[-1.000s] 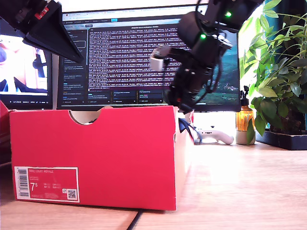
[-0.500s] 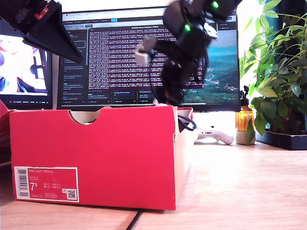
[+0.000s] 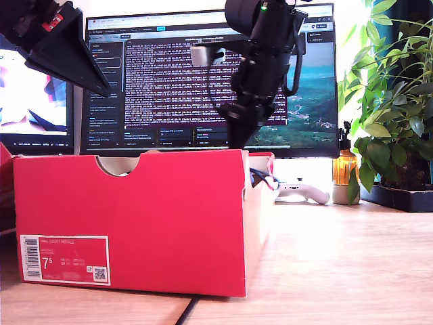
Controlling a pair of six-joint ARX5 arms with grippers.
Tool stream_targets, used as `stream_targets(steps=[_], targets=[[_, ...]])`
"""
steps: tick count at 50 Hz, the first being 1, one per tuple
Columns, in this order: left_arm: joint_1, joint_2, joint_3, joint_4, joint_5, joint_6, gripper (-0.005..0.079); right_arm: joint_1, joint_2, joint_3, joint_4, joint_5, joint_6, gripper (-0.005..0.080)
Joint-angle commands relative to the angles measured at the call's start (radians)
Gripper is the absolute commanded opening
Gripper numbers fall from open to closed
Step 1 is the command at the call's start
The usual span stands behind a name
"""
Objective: Pack the blue shoes by picking the first shoe and placing it inside the red shoebox, left side, then picking and rotating the second shoe and placing it in the shoebox
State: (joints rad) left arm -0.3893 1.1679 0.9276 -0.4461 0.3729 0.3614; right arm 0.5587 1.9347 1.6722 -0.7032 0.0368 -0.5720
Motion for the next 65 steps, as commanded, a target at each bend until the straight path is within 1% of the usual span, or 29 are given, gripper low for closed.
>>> stream_targets(steps=[1, 2, 3, 4, 5, 8, 12, 14, 15, 18, 22, 27, 35, 40, 47, 54, 55, 61, 65], targets=[[0.002, 0.001, -0.003, 0.010, 0.003, 0.005, -0.0019, 0.011, 0.005, 0.019, 0.010, -0.004, 0.063, -0.0032], [0.002, 0.000, -0.003, 0.009, 0.002, 0.005, -0.0019, 0.010, 0.003, 0.021, 0.011, -0.003, 0.080, -0.0003], [0.002, 0.000, -0.003, 0.009, 0.000, 0.005, -0.0019, 0.010, 0.003, 0.024, 0.011, -0.004, 0.107, 0.0004], [0.002, -0.002, -0.003, 0.008, -0.001, 0.005, -0.0019, 0.010, 0.003, 0.027, 0.011, -0.005, 0.115, -0.0007], [0.002, -0.005, -0.003, 0.005, -0.006, 0.005, -0.0019, 0.010, 0.002, 0.030, 0.011, -0.005, 0.158, -0.0014], [0.002, -0.018, -0.003, 0.000, -0.021, 0.005, -0.0019, 0.006, -0.005, 0.031, 0.010, -0.010, 0.239, -0.0013], [0.002, -0.052, -0.003, -0.010, -0.063, 0.005, -0.0018, -0.007, -0.021, 0.031, 0.011, -0.060, 0.296, -0.0013], [0.003, -0.073, -0.003, -0.017, -0.082, 0.005, -0.0018, -0.016, -0.031, 0.031, 0.013, -0.093, 0.296, -0.0013], [0.005, -0.087, -0.003, -0.022, -0.087, 0.005, -0.0018, -0.021, -0.037, 0.031, 0.013, -0.107, 0.331, -0.0013], [0.016, -0.117, -0.003, -0.052, -0.089, 0.005, -0.0013, -0.043, -0.059, 0.031, 0.009, -0.146, 0.355, -0.0013], [0.056, -0.144, -0.004, -0.104, -0.089, 0.006, -0.0013, -0.081, -0.084, 0.031, -0.011, -0.159, 0.398, -0.0013], [0.127, -0.162, -0.005, -0.128, -0.077, 0.012, -0.0013, -0.131, -0.114, 0.029, -0.043, -0.161, 0.414, -0.0013], [0.217, -0.175, -0.013, -0.138, 0.016, 0.005, -0.0013, -0.208, -0.161, 0.024, -0.068, -0.160, 0.428, -0.0013], [0.263, -0.175, -0.047, -0.118, 0.039, 0.002, -0.0013, -0.251, -0.191, 0.001, -0.065, -0.157, 0.446, -0.0013], [0.313, -0.179, -0.102, -0.095, 0.039, -0.043, -0.0013, -0.299, -0.252, -0.094, -0.030, -0.145, 0.463, -0.0013], [0.324, -0.195, -0.136, -0.042, 0.034, -0.104, -0.0013, -0.326, -0.338, -0.259, 0.084, -0.080, 0.526, -0.0013], [0.324, -0.197, -0.137, -0.038, 0.032, -0.127, -0.0013, -0.327, -0.351, -0.283, 0.098, -0.074, 0.526, -0.0013], [0.324, -0.217, -0.148, -0.013, -0.034, -0.182, -0.0013, -0.332, -0.437, -0.446, 0.209, 0.018, 0.554, -0.0013], [0.324, -0.235, -0.168, 0.018, -0.064, -0.209, -0.0012, -0.332, -0.486, -0.541, 0.277, 0.054, 0.573, -0.0013]])
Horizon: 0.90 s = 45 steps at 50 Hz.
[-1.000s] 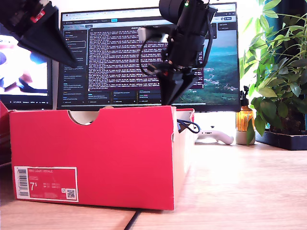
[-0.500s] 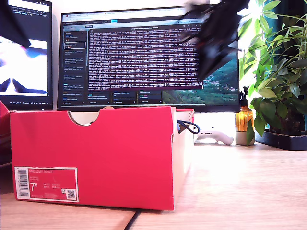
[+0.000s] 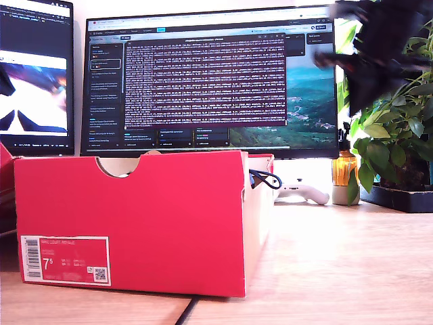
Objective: Pack the blue shoes by picking the first shoe and placing it inside the red shoebox, left side, then picking and rotating the second shoe and placing it in the shoebox
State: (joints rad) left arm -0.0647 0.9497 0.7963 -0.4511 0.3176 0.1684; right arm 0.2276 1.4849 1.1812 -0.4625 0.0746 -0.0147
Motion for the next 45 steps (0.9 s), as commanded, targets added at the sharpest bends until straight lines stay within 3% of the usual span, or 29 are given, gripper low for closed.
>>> stream_targets(steps=[1, 19, 31, 45], targets=[[-0.001, -0.024, -0.046, 0.031, -0.012, -0.020, -0.0011, -0.002, -0.053, -0.073, 0.051, 0.019, 0.016, -0.0013], [-0.002, -0.247, -0.299, 0.193, -0.045, -0.133, -0.0011, -0.041, -0.235, -0.377, 0.259, 0.037, 0.014, -0.0013], [-0.002, -0.391, -0.318, 0.183, -0.081, -0.148, -0.0011, -0.044, -0.355, -0.559, 0.389, 0.037, 0.007, -0.0013], [-0.002, -0.441, -0.327, 0.183, -0.150, -0.167, -0.0011, -0.047, -0.497, -0.706, 0.474, 0.037, 0.006, -0.0013]])
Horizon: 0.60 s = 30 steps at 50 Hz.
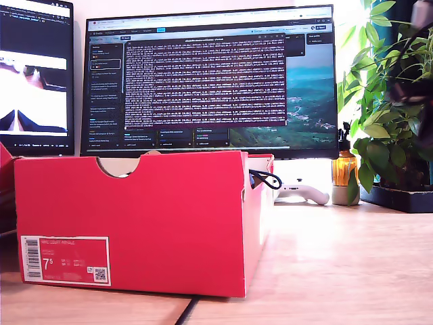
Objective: Pack the blue shoes by picking the first shoe and placing it inside the red shoebox, left side, then picking and rotating the second shoe and placing it in the shoebox
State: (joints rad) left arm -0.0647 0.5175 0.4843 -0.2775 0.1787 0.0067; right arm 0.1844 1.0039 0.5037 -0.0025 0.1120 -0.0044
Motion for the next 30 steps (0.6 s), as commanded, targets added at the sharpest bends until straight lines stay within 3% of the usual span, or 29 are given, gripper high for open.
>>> stream_targets(steps=[1, 19, 30], targets=[[-0.002, -0.009, -0.018, 0.012, -0.014, -0.007, -0.0011, -0.004, -0.024, -0.034, 0.014, 0.000, -0.004, -0.0013], [-0.007, -0.009, -0.114, 0.130, -0.035, -0.051, -0.0011, -0.008, -0.081, -0.143, 0.167, 0.003, 0.009, -0.0013], [-0.008, -0.009, -0.138, 0.175, -0.041, -0.050, -0.0011, -0.071, -0.093, -0.240, 0.250, 0.009, 0.004, -0.0013]])
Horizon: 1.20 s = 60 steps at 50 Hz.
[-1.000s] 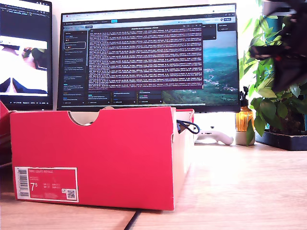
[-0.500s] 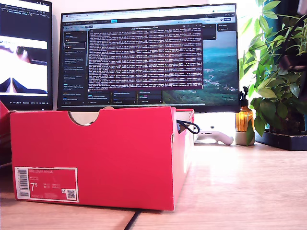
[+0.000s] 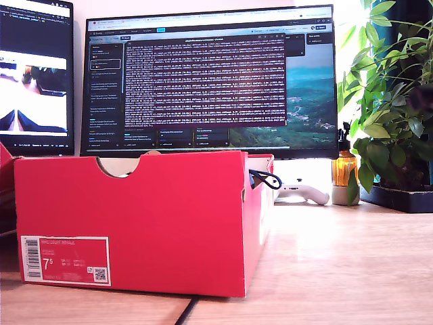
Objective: Pack the blue shoes by picking the first shoe and placing it inside the red shoebox, left side, then picking and rotating the second shoe and placing it in the shoebox
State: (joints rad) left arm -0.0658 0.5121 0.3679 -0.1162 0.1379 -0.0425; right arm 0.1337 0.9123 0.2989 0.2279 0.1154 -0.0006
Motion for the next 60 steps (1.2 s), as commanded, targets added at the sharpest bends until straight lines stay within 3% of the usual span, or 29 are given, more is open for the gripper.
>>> stream_targets(steps=[1, 7, 12, 29, 60], targets=[[-0.006, -0.004, -0.022, 0.015, 0.000, -0.001, -0.0011, -0.029, -0.002, -0.042, 0.024, 0.006, 0.000, -0.0013], [-0.006, -0.004, -0.022, 0.012, 0.001, 0.009, -0.0011, -0.087, -0.009, -0.085, 0.056, 0.002, 0.003, -0.0013], [-0.009, -0.004, -0.022, 0.013, 0.000, 0.015, -0.0011, -0.116, -0.039, -0.106, 0.058, -0.080, 0.005, -0.0013], [-0.009, -0.050, -0.111, 0.046, -0.008, -0.010, -0.0011, -0.114, -0.203, -0.121, -0.010, -0.108, 0.019, -0.0013], [-0.009, -0.406, -0.254, -0.075, -0.060, -0.036, -0.0011, -0.079, -0.396, -0.169, -0.103, -0.104, 0.010, -0.0013]])
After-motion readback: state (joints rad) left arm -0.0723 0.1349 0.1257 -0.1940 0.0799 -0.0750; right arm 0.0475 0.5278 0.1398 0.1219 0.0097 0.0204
